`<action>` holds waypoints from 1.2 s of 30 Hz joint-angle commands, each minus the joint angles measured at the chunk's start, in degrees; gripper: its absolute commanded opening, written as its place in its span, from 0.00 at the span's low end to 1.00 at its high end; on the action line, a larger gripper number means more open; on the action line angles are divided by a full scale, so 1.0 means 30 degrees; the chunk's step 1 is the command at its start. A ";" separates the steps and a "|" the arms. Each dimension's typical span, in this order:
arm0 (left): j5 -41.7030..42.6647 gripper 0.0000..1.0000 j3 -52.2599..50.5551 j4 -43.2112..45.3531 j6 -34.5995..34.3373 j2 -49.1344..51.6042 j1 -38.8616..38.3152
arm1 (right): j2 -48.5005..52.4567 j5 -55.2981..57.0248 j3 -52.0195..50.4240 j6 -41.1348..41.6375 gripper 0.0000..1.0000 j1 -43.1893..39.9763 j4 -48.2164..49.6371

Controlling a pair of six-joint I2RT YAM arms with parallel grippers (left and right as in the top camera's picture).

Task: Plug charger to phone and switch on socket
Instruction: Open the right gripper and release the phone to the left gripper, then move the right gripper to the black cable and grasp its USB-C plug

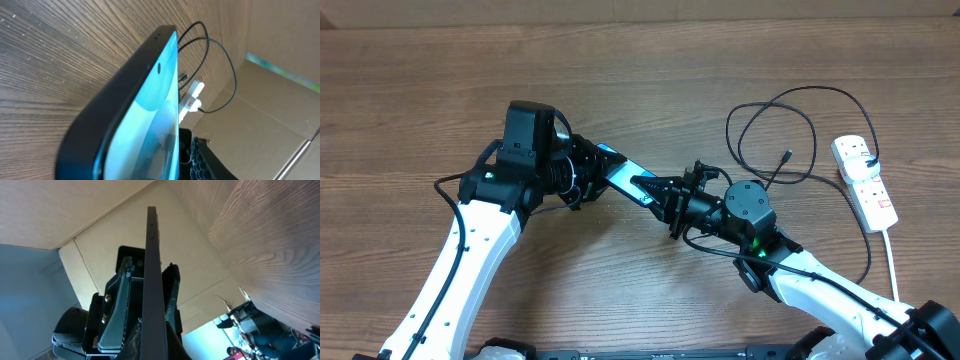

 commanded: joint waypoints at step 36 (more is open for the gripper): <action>0.1071 0.04 -0.0058 -0.0976 0.9428 0.0175 0.3126 | -0.0146 0.5697 0.0386 -1.5985 1.00 0.0138 -0.6608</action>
